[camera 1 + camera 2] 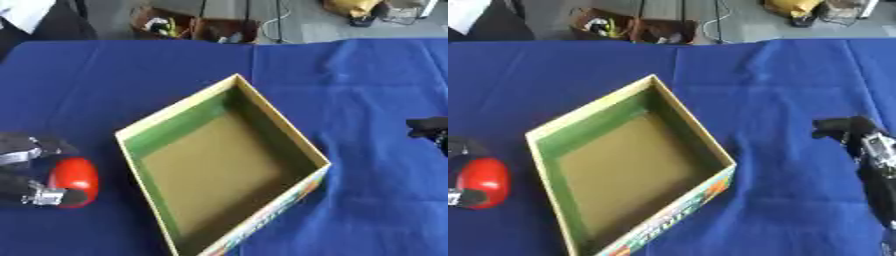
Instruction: Pick up objects on the table and place them in the box.
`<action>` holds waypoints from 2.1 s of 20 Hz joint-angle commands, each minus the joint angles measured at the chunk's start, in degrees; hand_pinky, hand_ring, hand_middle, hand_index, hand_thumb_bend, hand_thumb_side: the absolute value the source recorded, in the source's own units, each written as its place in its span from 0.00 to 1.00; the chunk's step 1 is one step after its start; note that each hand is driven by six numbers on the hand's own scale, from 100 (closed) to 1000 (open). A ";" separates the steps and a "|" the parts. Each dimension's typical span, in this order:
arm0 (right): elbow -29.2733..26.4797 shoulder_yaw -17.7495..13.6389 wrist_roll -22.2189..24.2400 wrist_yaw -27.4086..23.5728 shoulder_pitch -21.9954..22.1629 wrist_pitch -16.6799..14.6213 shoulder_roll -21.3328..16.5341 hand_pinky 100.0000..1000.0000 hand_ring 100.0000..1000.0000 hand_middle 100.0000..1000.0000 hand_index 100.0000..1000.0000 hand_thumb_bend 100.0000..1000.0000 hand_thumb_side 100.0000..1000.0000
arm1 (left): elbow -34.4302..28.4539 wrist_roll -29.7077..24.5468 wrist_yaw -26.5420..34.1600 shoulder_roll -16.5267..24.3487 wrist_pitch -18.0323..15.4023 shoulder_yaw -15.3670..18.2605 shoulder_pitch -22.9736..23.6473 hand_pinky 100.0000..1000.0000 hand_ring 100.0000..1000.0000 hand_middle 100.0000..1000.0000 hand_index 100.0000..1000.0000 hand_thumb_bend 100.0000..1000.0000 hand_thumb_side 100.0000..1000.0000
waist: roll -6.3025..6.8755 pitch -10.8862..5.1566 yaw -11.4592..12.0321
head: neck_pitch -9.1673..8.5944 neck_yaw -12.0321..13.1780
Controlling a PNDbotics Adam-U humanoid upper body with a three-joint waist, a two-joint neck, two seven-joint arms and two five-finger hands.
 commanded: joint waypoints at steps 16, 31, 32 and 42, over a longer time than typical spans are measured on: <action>-0.83 0.05 0.35 0.86 -0.05 -0.15 -0.47 0.90 0.82 0.52 0.66 0.00 1.00 | 4.29 2.94 -1.89 -0.23 -1.53 -1.25 -1.53 0.23 0.52 0.81 1.00 0.67 0.85 | 0.08 -0.49 -0.50 | -0.91 0.63; -0.83 -0.05 0.55 1.26 0.13 0.17 -0.30 0.90 0.82 0.52 0.67 0.00 1.00 | 4.45 10.58 -0.49 -1.01 -0.52 -1.44 -1.65 0.09 0.39 0.51 0.83 0.37 0.73 | 0.23 -0.47 -0.54 | -0.96 0.33; -0.83 -0.06 0.56 1.29 0.15 0.19 -0.30 0.90 0.82 0.52 0.67 0.00 1.00 | 4.46 10.88 -0.42 -1.02 -0.52 -1.45 -1.67 0.08 0.38 0.49 0.79 0.35 0.70 | 0.25 -0.49 -0.54 | -0.96 0.33; -0.83 -0.03 0.64 1.26 0.15 0.51 -0.31 0.90 0.82 0.52 0.67 0.00 1.00 | 4.47 13.46 -1.97 -0.86 -0.01 -1.43 -1.84 0.07 0.35 0.50 0.71 0.35 0.47 | 0.55 -0.73 -0.44 | -0.87 0.47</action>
